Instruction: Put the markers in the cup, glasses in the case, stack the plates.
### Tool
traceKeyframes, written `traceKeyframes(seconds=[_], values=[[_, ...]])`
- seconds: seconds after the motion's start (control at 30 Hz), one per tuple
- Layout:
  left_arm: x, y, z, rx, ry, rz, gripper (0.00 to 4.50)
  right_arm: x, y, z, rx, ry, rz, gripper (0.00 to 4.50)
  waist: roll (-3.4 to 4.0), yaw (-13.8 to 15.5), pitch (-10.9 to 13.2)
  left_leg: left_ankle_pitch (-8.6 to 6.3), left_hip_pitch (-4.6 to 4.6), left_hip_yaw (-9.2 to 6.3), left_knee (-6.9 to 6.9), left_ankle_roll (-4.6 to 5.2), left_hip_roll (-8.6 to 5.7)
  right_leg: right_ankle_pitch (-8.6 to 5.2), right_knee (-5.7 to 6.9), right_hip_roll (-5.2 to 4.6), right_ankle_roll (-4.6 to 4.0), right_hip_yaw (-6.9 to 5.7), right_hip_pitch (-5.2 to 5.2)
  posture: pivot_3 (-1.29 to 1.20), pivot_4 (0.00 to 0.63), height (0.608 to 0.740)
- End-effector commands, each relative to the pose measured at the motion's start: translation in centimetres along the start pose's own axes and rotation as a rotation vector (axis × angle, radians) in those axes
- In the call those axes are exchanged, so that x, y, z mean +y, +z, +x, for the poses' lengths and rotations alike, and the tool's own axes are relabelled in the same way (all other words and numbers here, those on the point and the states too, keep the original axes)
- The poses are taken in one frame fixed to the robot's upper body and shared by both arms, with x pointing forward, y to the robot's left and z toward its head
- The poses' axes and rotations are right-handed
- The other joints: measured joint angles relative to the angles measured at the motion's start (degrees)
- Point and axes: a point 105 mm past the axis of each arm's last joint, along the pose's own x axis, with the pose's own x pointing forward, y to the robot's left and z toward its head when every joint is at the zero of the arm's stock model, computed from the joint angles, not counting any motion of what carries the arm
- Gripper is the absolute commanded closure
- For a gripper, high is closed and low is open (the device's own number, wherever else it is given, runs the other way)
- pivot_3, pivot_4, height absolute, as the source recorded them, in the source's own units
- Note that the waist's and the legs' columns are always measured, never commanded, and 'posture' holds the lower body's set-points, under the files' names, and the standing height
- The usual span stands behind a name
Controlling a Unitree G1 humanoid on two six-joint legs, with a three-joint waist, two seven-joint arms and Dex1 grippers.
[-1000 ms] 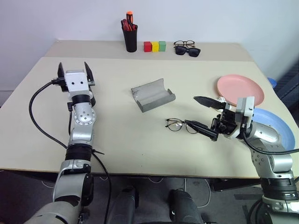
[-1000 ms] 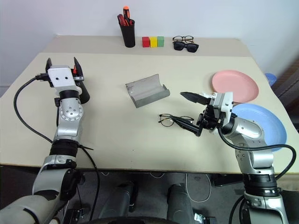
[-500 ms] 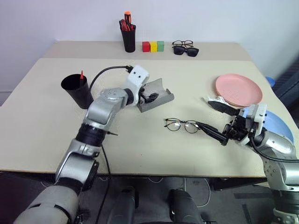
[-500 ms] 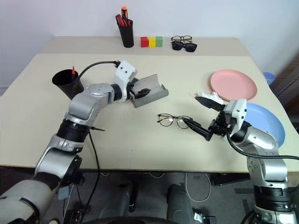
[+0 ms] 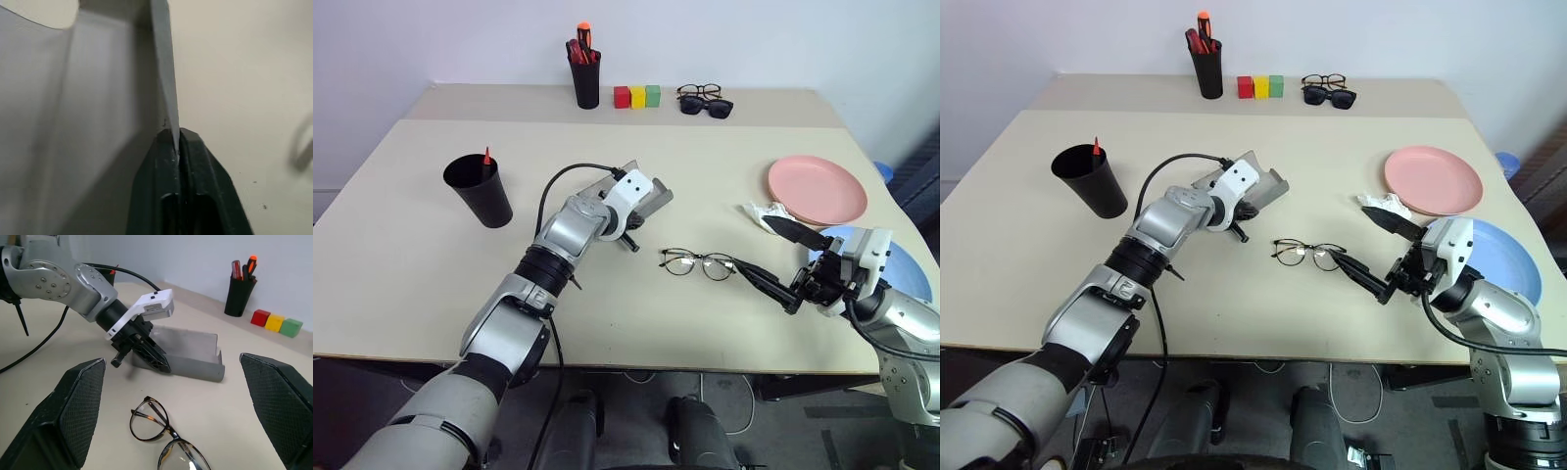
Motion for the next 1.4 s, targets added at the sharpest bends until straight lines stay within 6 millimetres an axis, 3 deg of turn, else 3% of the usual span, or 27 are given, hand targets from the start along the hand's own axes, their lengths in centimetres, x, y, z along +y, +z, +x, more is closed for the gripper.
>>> traceKeyframes(seconds=[0.03, 0.27, 0.4, 0.53, 0.67, 0.8, 1.07, 1.27, 1.4], values=[[-0.6, 2.2, -1.2, -0.079, -0.051, 0.086, 4.47, 0.0, 1.3, -0.1, -0.029, -0.002, -0.045, 0.0, 0.0, -0.08, 0.0, 0.0, 0.0, 0.0, 0.0, 0.0, 0.0, 0.0, 0.0, 0.0, 0.0, 0.0, -0.01, 0.0, 0.15, 0.74], [-2.1, -0.4, -6.2, -0.074, -0.181, 0.192, 4.47, -0.1, 1.1, 0.1, -0.026, -0.007, -0.044, 0.0, 0.06, -0.51, 0.02, 0.0, -0.01, 0.0, -0.11, 0.0, 0.04, 0.09, 0.04, 0.01, -0.23, 0.02, -0.11, 0.0, 0.15, 0.74], [-2.3, -3.7, -10.4, -0.008, -0.208, 0.256, 4.47, -0.1, 0.9, 0.2, -0.024, -0.001, -0.039, 0.0, 0.08, -0.52, 0.01, 0.0, 0.0, 0.0, -0.08, 0.0, 0.04, 0.06, 0.05, 0.0, -0.3, 0.03, -0.09, 0.0, 0.15, 0.74], [-3.4, -5.5, -13.3, 0.011, -0.273, 0.281, 4.47, -0.1, 0.7, 0.3, -0.024, 0.004, -0.033, 0.0, 0.07, -0.17, 0.02, 0.0, -0.01, -0.02, -0.1, -0.01, 0.05, -0.05, 0.03, -0.03, -0.5, 0.03, -0.11, 0.0, 0.15, 0.74], [-4.5, -6.8, -14.9, 0.041, -0.35, 0.287, 4.47, -0.1, 0.5, 0.4, -0.024, 0.008, -0.028, 0.0, 0.08, 0.07, 0.02, -0.01, -0.03, -0.01, -0.09, -0.02, 0.04, -0.06, -0.03, -0.08, -0.51, 0.02, -0.08, 0.0, 0.15, 0.74], [-5.7, -7.1, -14.2, 0.051, -0.399, 0.298, 4.47, -0.1, 0.5, 0.5, -0.023, 0.012, -0.027, 0.0, 0.08, -0.02, 0.02, -0.02, -0.04, -0.01, -0.09, -0.02, 0.03, -0.07, -0.03, -0.08, -0.51, 0.02, -0.09, 0.0, 0.15, 0.74], [-7.0, -4.8, -9.0, 0.011, -0.4, 0.347, 4.47, 0.0, 0.4, -0.1, -0.006, -0.007, -0.035, 0.0, 0.03, 0.06, 0.04, 0.0, -0.07, -0.01, -0.02, 0.0, -0.01, -0.06, -0.02, -0.06, -0.5, 0.0, -0.07, 0.0, 0.15, 0.74], [-6.8, -3.5, -6.0, 0.004, -0.376, 0.378, 4.47, 0.0, 0.2, -1.3, 0.027, -0.034, -0.038, 0.0, 0.04, -0.01, 0.04, 0.0, -0.07, -0.02, -0.04, 0.02, 0.02, -0.07, 0.07, -0.02, -0.48, -0.01, -0.12, 0.0, 0.15, 0.74], [-6.3, -3.1, -5.3, -0.004, -0.368, 0.393, 4.47, 0.1, 0.0, -2.8, 0.082, -0.054, -0.036, 0.0, 0.05, 0.02, 0.03, 0.0, -0.07, -0.01, 0.01, 0.02, 0.01, -0.07, 0.04, -0.04, -0.48, -0.01, -0.08, 0.0, 0.15, 0.74]])
